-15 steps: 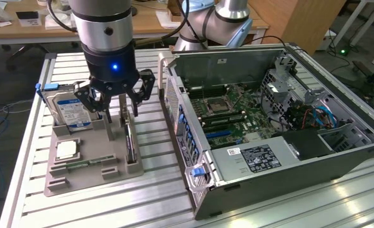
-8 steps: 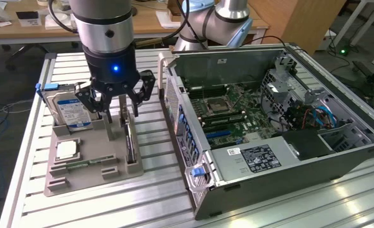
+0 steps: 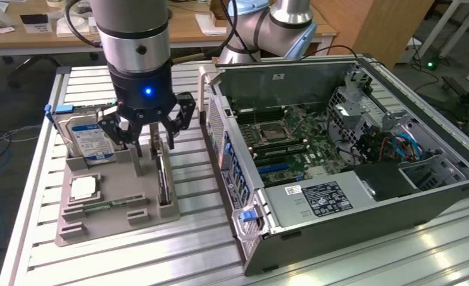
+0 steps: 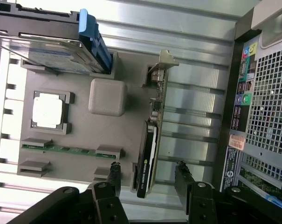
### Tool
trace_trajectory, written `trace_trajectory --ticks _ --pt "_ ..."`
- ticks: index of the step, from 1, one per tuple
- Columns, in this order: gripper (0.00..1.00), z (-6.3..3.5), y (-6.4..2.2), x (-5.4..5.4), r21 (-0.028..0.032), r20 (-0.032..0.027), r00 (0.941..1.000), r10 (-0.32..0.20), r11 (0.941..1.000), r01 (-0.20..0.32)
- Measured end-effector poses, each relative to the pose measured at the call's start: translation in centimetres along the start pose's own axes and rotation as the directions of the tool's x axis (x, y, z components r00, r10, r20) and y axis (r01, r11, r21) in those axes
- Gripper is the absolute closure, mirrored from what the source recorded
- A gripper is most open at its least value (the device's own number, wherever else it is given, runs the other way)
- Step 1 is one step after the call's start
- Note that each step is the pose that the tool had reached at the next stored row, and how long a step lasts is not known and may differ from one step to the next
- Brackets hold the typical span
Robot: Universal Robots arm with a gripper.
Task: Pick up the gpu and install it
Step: 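Pick up the gpu and move the gpu toward the slot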
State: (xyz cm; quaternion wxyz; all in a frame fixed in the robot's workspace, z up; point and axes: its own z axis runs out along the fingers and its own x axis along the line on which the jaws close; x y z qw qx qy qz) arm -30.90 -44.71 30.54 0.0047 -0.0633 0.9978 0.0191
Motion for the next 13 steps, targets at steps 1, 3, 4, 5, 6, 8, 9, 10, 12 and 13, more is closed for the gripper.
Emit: trace_trajectory --ticks 1,3,4,5,6,8,9,10,12,13 --pt "0.41 0.18 -0.02 -0.08 -0.0001 -0.0019 1.0 -0.001 1.0 0.001" --pt "0.41 0.54 -0.04 -0.17 0.0002 -0.0048 1.0 -0.002 1.0 0.002" --pt "0.41 0.67 -0.05 -0.17 0.0011 -0.005 1.0 -0.002 1.0 0.002" --pt "0.41 0.74 -0.05 -0.18 0.0024 -0.0052 1.0 -0.002 1.0 0.003" --pt "0.41 0.77 -0.05 -0.17 0.0052 -0.0057 1.0 -0.003 1.0 0.003" --pt "0.41 0.81 -0.05 -0.2 0.0164 -0.007 1.0 -0.002 0.9999 0.002" --pt "0.41 0.86 -0.05 -0.23 0.0194 -0.0074 1.0 -0.002 0.9998 0.002" --pt "0.41 0.91 -0.04 -0.25 0.0206 -0.0074 1.0 -0.001 0.9998 0.001" --pt "0.41 1.03 0.01 -0.33 0.0223 -0.0072 0.9999 0.011 0.9997 -0.011" --pt "0.41 1.11 0.01 -0.33 0.0226 -0.0068 0.9997 0.022 0.9995 -0.022"
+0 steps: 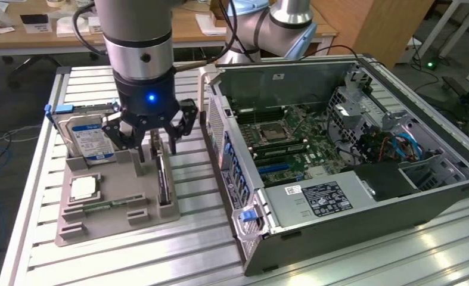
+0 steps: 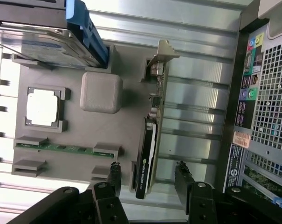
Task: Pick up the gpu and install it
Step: 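Pick up the gpu and move the gpu toward the slot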
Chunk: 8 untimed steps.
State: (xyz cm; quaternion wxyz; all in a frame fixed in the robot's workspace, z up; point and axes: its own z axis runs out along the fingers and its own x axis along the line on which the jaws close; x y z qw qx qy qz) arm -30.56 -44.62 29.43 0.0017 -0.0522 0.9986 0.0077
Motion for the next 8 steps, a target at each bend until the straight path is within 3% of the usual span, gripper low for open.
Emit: trace_trajectory --ticks 8 --pt "0.41 0.74 0.02 -0.03 0.0004 0.0013 0.9959 0.09 0.9959 -0.09"
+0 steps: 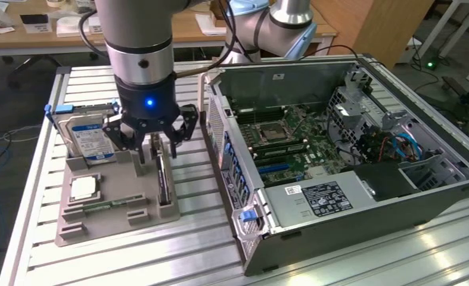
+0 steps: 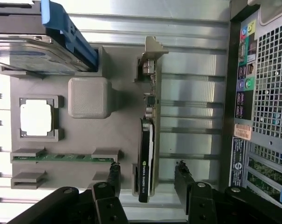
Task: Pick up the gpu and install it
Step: 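Pick up the gpu and move the gpu toward the slot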
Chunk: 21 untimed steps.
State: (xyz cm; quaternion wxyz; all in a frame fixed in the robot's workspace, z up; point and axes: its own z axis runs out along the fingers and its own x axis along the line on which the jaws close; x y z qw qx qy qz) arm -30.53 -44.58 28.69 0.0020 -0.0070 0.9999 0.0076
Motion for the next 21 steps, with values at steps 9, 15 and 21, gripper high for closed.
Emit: trace_trajectory --ticks 9,15,21 --pt "0.41 0.54 0.01 0.0 0.0118 0.0013 0.9986 0.053 0.9985 -0.053" --pt "0.22 0.9 0.01 -0.1 0.0226 0.0019 0.9979 0.065 0.9976 -0.065" --pt "0.22 1.74 0.06 -0.2 0.0226 0.0016 0.9989 0.048 0.9986 -0.048"
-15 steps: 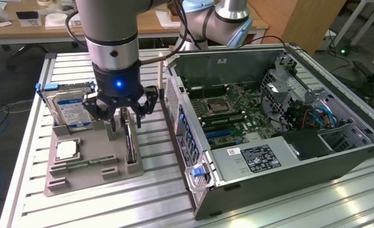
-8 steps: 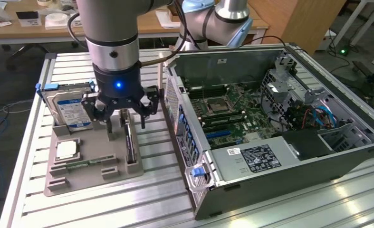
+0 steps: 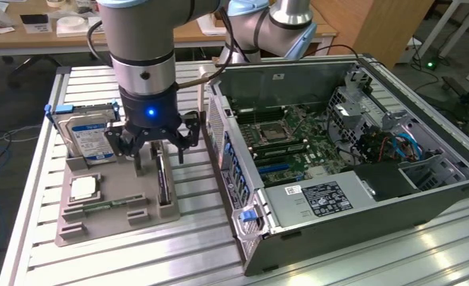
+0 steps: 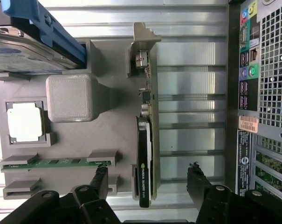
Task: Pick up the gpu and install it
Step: 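Pick up the gpu and move the gpu toward the slot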
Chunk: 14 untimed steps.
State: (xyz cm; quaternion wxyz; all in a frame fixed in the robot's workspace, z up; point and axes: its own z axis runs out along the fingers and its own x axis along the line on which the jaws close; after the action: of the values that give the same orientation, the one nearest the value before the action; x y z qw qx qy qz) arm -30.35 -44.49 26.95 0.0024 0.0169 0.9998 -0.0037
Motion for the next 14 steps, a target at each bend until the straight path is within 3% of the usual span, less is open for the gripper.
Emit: trace_trajectory --ticks 7,14 --pt "0.22 0.73 0.68 0.0 -0.0002 0.0001 0.9999 -0.012 0.9999 0.012" --pt "0.22 1.71 0.75 0.1 -0.0002 0.0002 0.9995 -0.031 0.9995 0.031"
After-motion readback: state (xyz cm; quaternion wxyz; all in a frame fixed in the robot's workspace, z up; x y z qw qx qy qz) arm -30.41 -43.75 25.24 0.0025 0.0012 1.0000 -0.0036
